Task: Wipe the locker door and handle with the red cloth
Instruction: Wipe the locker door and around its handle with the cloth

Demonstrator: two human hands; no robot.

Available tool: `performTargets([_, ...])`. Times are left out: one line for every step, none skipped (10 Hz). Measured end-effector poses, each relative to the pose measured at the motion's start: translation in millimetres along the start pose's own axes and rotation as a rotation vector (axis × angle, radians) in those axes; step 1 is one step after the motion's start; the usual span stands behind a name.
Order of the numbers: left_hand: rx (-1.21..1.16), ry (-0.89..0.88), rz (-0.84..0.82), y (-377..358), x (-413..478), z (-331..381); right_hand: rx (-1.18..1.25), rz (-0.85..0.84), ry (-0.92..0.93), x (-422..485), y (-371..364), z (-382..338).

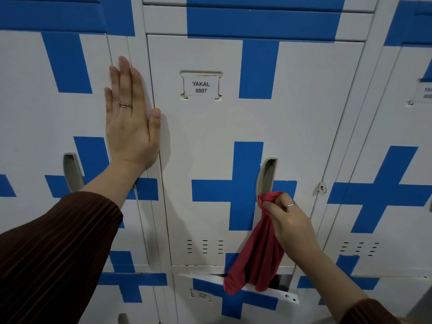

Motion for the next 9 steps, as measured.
performTargets([0.0,0.0,0.001,0.2,0.5,0.2,-0.066,0.057,0.076,-1.7,-0.4,-5.0])
performTargets([0.002,0.003,0.001,0.3,0.5,0.5,-0.089,0.147,0.0,-0.2,-2.0,-3.1])
performTargets([0.003,0.005,0.003,0.3,0.7,1.3,-0.041,0.297,0.019,-5.5,-7.1,-11.6])
performTargets([-0.002,0.004,0.011,0.8,0.7,0.9,0.098,0.421,-0.03,-10.4,-12.7,-20.7])
performTargets([-0.01,-0.001,0.015,0.9,0.9,0.5,0.19,0.499,-0.077,-11.2,-17.1,-33.7])
performTargets([-0.01,-0.004,0.017,0.5,0.5,0.4,0.236,0.355,-0.08,-9.7,-36.3,-47.8])
performTargets([-0.018,-0.007,0.014,0.2,0.3,0.2,0.318,0.067,-0.072,-18.4,-72.4,-64.7])
performTargets([-0.016,-0.008,0.013,0.2,-0.1,-0.1,0.046,-0.203,0.005,-35.1,-102.8,-61.6])
performTargets([-0.03,-0.01,0.016,0.0,-0.1,-0.8,0.068,-0.04,0.044,-35.4,-75.7,-58.0])
Point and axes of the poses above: each hand's wrist, its own x-axis towards the middle knuckle, its own y-axis out of the back of the hand, z = x × y, the point moved 6 cm from there along x, towards the middle knuckle, and after that the axes turned 8 degrees about -y, right-handed, at the moved point
